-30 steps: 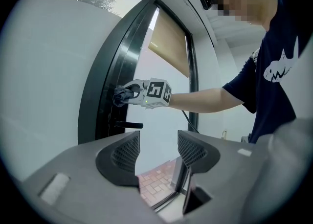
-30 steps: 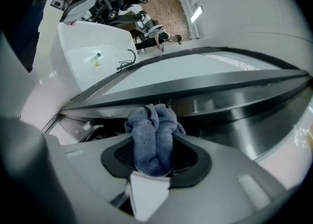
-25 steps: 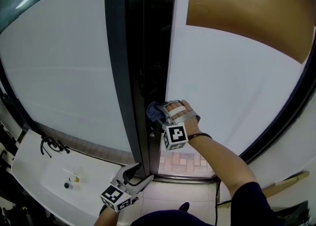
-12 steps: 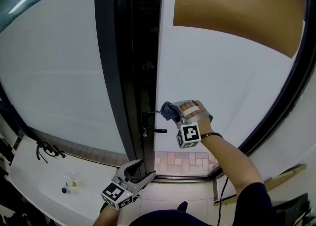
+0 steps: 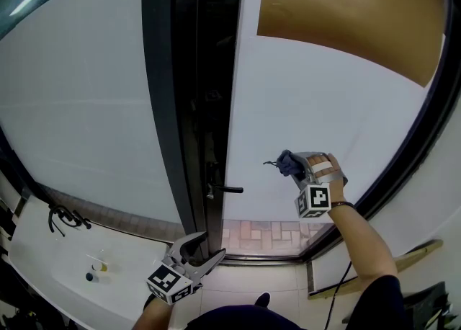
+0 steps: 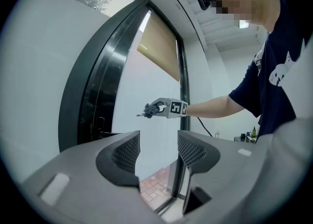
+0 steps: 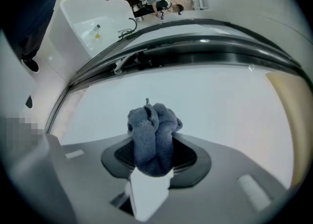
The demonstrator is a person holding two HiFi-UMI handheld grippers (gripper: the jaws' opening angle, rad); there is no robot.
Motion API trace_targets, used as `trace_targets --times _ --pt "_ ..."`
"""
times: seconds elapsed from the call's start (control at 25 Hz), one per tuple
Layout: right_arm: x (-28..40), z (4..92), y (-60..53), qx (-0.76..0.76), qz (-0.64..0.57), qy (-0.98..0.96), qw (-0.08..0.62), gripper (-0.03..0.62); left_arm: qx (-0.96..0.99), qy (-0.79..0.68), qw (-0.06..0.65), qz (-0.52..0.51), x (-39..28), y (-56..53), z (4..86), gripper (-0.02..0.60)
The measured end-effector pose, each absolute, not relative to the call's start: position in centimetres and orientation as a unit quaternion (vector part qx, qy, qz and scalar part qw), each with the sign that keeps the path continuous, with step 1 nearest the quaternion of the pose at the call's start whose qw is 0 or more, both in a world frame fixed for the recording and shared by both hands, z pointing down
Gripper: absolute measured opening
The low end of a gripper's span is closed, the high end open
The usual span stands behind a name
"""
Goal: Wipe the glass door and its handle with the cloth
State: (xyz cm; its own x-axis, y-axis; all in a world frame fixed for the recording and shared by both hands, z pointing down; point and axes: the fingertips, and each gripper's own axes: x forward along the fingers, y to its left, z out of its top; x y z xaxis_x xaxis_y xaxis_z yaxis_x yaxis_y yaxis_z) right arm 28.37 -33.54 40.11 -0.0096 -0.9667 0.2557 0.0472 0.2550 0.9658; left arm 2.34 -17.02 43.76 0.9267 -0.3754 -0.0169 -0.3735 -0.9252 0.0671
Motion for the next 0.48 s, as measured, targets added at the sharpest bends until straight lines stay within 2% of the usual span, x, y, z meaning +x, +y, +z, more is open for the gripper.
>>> trace_targets --times 0.24,0.48 --pt "32.8 39.9 -31.8 0.46 -0.391 -0.557 0.571 0.152 0.982 -0.183 0.033 -0.019 2.1 -16.9 44.5 0.238" --pt "25.7 38.0 -31.3 0.44 -0.406 -0.616 0.512 0.152 0.982 -0.182 0.037 -0.023 1.8 -16.4 44.3 0.238"
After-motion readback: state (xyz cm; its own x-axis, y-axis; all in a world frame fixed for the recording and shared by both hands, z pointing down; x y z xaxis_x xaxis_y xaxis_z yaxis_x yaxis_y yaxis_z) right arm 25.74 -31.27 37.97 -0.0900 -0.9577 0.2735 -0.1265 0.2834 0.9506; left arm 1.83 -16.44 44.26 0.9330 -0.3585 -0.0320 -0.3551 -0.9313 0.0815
